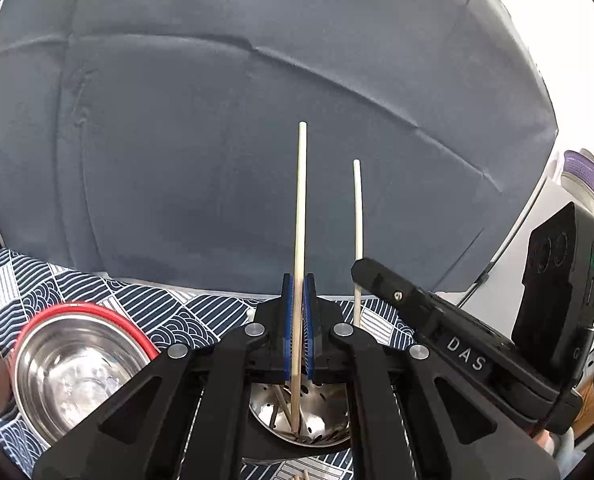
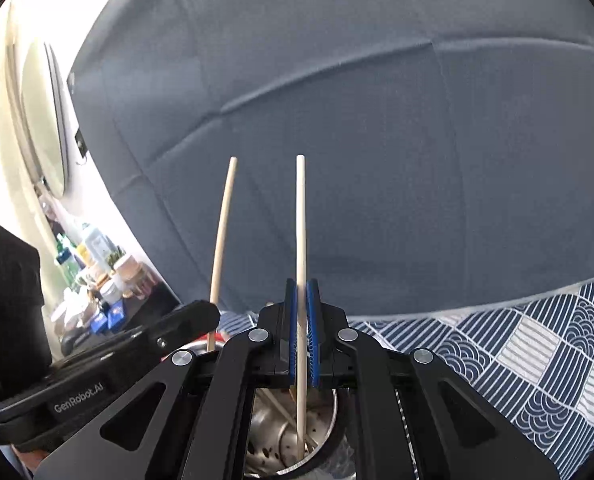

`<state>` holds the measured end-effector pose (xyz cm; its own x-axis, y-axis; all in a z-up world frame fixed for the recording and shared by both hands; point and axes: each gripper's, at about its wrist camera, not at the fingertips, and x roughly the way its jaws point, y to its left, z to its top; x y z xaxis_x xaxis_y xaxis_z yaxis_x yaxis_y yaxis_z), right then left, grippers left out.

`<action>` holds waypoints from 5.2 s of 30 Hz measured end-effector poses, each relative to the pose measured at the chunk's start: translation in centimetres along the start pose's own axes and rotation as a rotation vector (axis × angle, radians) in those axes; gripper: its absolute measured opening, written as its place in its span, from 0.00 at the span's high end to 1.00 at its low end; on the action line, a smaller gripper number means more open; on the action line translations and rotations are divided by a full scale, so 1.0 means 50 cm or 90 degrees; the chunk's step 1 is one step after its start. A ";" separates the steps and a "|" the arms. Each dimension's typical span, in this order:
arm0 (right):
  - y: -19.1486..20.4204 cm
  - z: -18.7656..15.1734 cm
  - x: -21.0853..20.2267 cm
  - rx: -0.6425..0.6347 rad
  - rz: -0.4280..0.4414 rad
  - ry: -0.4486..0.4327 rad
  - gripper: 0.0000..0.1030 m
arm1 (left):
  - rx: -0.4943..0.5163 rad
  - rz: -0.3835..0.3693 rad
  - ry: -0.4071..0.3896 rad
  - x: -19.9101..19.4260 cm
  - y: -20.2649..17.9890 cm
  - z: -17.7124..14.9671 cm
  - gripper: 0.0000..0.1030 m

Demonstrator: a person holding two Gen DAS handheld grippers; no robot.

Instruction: Organize utensils

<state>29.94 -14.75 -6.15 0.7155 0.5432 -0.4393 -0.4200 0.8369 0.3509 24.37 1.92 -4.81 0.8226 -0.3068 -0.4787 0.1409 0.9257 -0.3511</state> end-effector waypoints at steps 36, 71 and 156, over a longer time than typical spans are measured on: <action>0.016 -0.062 -0.158 -0.023 -0.054 0.029 0.60 | 0.014 0.086 0.073 -0.138 0.014 -0.108 0.32; -0.092 -0.317 -0.130 0.057 -0.171 0.255 0.18 | 0.136 0.151 0.384 -0.066 0.005 -0.419 0.06; -0.050 -0.441 -0.109 0.044 -0.210 0.379 0.18 | 0.044 0.286 0.410 -0.084 0.094 -0.414 0.04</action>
<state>14.79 -18.35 -22.86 0.3620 0.2219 -0.9054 -0.1819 0.9694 0.1648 10.19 2.98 -21.09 0.3305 0.0520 -0.9424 -0.0786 0.9965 0.0274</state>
